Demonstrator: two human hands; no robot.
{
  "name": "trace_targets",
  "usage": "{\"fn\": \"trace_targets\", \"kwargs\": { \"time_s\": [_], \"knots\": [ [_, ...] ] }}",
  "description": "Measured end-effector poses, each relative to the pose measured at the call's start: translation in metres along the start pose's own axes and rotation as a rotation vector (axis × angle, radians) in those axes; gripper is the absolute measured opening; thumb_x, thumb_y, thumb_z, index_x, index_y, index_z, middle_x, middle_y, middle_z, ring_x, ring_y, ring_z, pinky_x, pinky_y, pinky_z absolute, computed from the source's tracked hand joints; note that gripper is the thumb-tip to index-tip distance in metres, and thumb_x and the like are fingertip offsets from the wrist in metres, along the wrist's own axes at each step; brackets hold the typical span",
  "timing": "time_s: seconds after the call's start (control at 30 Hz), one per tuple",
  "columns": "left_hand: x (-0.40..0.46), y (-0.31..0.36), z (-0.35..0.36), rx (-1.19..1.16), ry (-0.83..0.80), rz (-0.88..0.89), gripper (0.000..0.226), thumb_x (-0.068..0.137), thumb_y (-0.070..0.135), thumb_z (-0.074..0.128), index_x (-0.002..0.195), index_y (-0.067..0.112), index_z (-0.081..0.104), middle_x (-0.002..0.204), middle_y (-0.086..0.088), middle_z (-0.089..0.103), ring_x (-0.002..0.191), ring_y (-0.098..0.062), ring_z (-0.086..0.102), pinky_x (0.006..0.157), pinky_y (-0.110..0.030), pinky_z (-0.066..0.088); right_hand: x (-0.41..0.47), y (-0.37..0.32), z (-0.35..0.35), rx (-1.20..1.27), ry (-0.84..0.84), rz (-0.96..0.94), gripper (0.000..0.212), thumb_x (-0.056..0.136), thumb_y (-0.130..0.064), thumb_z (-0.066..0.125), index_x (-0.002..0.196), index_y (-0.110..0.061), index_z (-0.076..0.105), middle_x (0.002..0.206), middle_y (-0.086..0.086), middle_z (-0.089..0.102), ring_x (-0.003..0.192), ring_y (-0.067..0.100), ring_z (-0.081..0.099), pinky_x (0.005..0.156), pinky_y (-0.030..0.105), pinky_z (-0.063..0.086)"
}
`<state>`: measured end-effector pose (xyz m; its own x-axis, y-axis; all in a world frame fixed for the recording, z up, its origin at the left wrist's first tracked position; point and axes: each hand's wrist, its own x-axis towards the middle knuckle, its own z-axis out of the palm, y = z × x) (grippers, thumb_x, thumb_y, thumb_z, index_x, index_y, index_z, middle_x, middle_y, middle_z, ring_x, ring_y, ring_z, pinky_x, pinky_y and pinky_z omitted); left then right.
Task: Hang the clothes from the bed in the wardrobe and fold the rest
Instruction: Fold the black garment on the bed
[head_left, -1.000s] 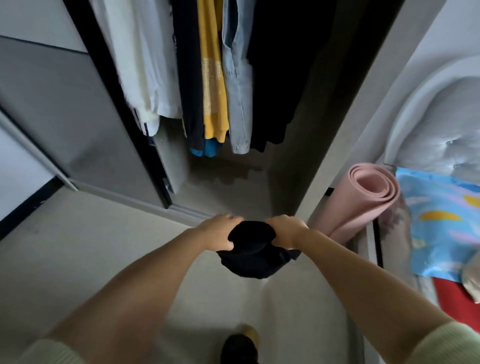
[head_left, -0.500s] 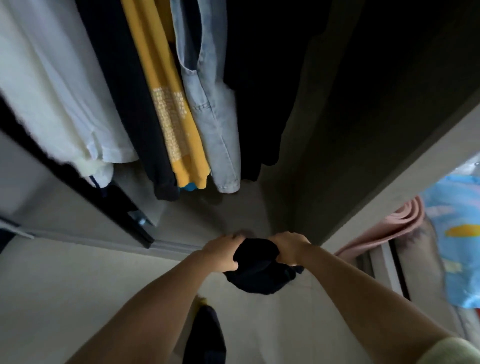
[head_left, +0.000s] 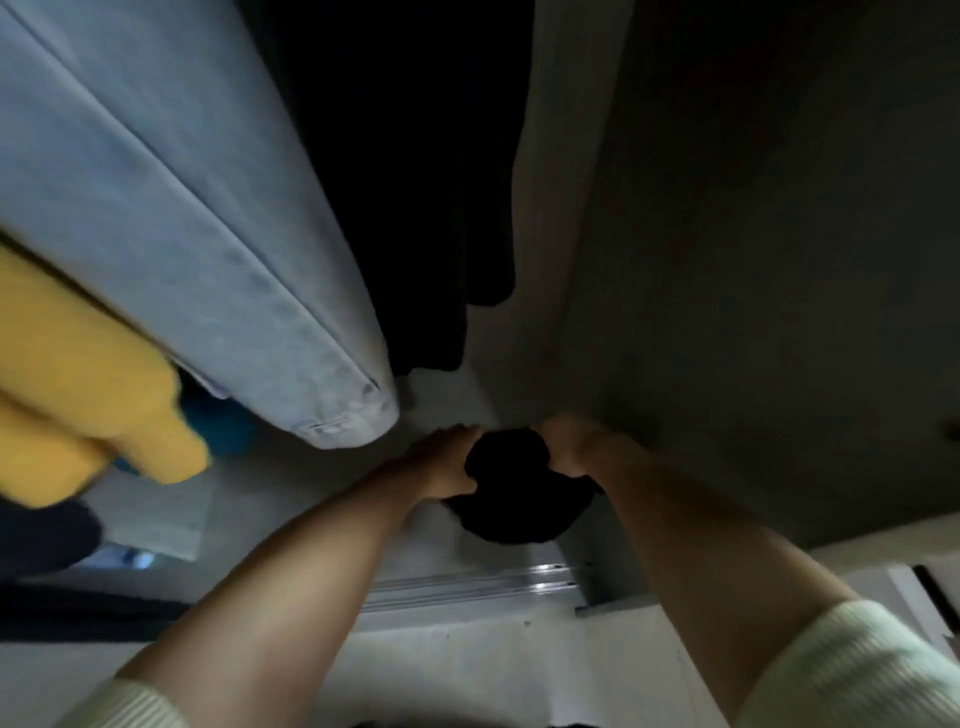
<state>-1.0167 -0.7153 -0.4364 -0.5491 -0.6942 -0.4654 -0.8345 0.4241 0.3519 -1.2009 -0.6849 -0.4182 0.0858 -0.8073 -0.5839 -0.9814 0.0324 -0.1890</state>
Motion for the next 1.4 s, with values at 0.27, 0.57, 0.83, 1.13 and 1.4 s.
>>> {"fn": "trace_targets", "kwargs": {
  "time_s": [0.27,0.57,0.83,1.13,1.4],
  "knots": [
    [0.153,-0.053,0.078,0.195,0.426,0.016,0.074,0.086,0.022,0.060,0.149,0.020,0.021,0.143,-0.006,0.035,0.130,-0.028,0.035,0.096,-0.040,0.045,0.135,0.055,0.053,-0.209,0.369,0.115,0.047,0.098,-0.016,0.039,0.144,-0.019,0.032,0.140,0.013,0.041,0.125,0.037,0.041,0.095,0.043,0.040],
    [0.222,-0.086,0.284,0.323,0.465,0.130,0.090,0.047,0.023,0.088,0.130,0.019,0.054,0.115,-0.008,0.062,0.102,-0.029,0.058,0.069,-0.039,0.056,0.202,0.121,0.257,-0.313,0.364,0.162,0.061,0.091,-0.012,0.040,0.149,-0.027,0.030,0.151,0.008,0.036,0.139,0.039,0.031,0.109,0.061,0.029],
    [0.218,-0.094,0.313,0.440,0.494,0.187,0.096,0.051,0.022,0.083,0.135,0.021,0.038,0.126,-0.013,0.046,0.111,-0.031,0.043,0.078,-0.045,0.051,0.205,0.128,0.299,-0.285,0.438,0.185,0.085,0.054,-0.009,0.083,0.133,-0.020,0.056,0.133,0.011,0.057,0.121,0.039,0.054,0.085,0.064,0.046],
    [0.153,-0.057,0.206,0.539,0.171,0.188,0.083,0.088,0.042,0.060,0.152,0.022,0.011,0.155,-0.015,0.017,0.142,-0.027,0.019,0.110,-0.042,0.021,0.141,0.096,0.208,-0.150,0.018,0.201,0.075,0.094,-0.014,0.047,0.152,-0.034,0.003,0.161,-0.001,-0.002,0.148,0.023,-0.002,0.116,0.056,0.009],
    [0.052,0.007,0.034,0.605,0.239,0.164,0.066,0.092,0.042,0.050,0.147,0.017,0.024,0.145,-0.011,0.032,0.132,-0.028,0.032,0.103,-0.038,0.030,0.016,0.039,0.052,-0.122,0.153,0.246,0.053,0.097,-0.034,0.044,0.146,-0.021,0.028,0.145,0.009,0.035,0.132,0.031,0.036,0.108,0.049,0.028]
  ]
}}
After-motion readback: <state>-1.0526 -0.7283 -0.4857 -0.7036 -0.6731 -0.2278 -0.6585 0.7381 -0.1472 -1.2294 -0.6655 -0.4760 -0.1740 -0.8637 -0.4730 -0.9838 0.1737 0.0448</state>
